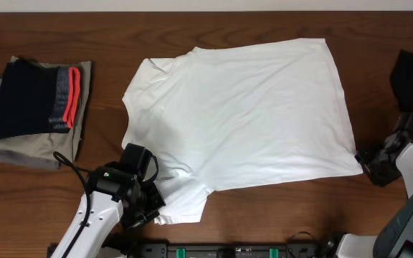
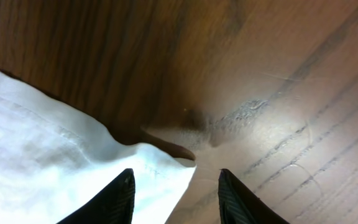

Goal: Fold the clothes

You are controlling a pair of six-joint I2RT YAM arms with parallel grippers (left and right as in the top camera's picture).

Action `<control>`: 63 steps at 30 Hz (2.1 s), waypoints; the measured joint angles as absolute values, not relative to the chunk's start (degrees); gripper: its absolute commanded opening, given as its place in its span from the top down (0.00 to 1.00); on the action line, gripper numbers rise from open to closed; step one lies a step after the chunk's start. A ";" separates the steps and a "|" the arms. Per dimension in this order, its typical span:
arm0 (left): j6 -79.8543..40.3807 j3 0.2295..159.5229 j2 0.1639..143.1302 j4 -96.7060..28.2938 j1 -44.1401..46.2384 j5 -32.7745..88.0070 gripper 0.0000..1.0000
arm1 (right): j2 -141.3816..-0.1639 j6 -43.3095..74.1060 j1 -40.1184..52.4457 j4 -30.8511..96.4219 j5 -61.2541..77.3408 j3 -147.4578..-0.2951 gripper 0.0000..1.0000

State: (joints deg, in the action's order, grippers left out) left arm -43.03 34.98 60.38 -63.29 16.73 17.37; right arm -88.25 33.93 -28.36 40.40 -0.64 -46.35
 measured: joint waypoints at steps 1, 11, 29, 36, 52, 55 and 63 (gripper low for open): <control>-43.03 34.98 60.38 -63.29 16.73 17.34 0.94 | -88.51 33.87 -28.36 40.16 -0.30 -46.35 0.59; -43.00 34.98 60.38 -63.29 16.73 17.15 0.94 | -93.08 33.85 -28.36 39.88 3.03 -46.41 0.59; -43.03 39.55 60.38 -69.30 16.73 17.15 0.94 | -93.21 35.46 -28.36 44.88 1.08 -46.78 0.99; -43.03 46.09 60.36 -73.06 16.73 16.95 0.94 | -88.12 35.62 -28.38 48.71 -0.67 -46.78 0.99; -42.17 46.85 60.38 -45.41 16.62 11.27 0.94 | -82.46 36.71 -28.36 44.69 -1.04 -49.23 0.99; -42.11 46.85 60.38 -42.13 15.92 9.50 0.94 | -82.46 37.30 -28.36 43.33 -0.91 -49.25 0.99; -39.99 46.85 62.72 -33.95 12.53 6.98 0.94 | -82.70 38.61 -28.36 37.76 2.94 -49.25 0.99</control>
State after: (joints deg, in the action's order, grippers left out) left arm -39.99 46.85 62.72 -33.95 12.53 6.98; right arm -82.70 38.61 -28.36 37.76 2.94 -49.25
